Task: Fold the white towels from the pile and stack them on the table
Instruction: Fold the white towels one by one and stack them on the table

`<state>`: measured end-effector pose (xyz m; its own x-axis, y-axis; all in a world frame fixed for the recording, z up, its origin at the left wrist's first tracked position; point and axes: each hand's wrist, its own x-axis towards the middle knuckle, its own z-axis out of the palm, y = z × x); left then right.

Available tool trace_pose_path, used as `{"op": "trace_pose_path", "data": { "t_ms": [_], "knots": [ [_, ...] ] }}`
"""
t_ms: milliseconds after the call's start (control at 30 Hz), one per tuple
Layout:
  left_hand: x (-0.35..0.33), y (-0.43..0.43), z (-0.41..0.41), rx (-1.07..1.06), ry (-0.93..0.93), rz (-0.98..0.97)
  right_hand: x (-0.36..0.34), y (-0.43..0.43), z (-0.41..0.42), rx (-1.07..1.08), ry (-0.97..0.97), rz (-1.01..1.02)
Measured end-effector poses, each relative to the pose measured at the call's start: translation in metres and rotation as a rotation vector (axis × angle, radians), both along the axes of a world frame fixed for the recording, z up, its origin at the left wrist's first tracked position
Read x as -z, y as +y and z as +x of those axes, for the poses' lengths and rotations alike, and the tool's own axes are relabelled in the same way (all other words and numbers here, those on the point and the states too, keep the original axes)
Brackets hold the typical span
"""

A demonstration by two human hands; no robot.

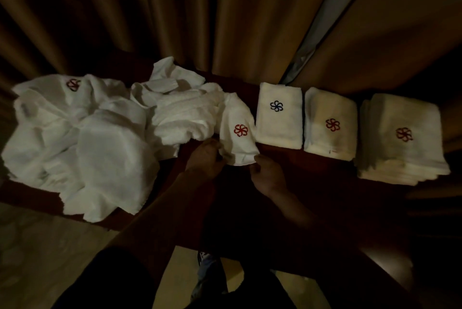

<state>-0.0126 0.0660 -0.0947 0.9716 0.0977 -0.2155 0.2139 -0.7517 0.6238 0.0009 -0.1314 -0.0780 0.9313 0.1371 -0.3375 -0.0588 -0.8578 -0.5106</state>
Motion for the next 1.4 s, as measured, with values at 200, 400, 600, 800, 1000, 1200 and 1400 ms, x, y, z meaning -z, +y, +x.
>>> {"op": "trace_pose_path", "data": {
  "t_ms": [200, 400, 600, 800, 1000, 1200, 1400],
  "knots": [
    [-0.029, -0.015, -0.001, -0.221, -0.13, 0.005, -0.021, -0.014, -0.013, 0.306, -0.091, 0.177],
    [-0.032, -0.037, -0.003, -0.194, -0.101, -0.1, -0.032, -0.036, -0.033, 0.433, -0.225, 0.213],
    [-0.007, -0.061, -0.02, -0.085, 0.18, -0.198, -0.028, -0.075, -0.056, 0.47, -0.157, 0.199],
    [0.002, -0.113, -0.036, 0.037, 0.215, -0.276, -0.015, -0.131, -0.074, 0.657, 0.125, 0.206],
    [-0.019, -0.176, -0.031, -0.021, 0.199, -0.336, -0.007, -0.168, -0.074, 0.821, 0.233, 0.139],
    [-0.029, -0.236, -0.023, 0.012, 0.235, -0.588, 0.0, -0.216, -0.082, 0.59, 0.071, 0.225],
    [-0.025, -0.23, -0.022, 0.046, 0.206, -0.412, -0.003, -0.218, -0.07, 0.401, -0.07, 0.289]
  ]
}}
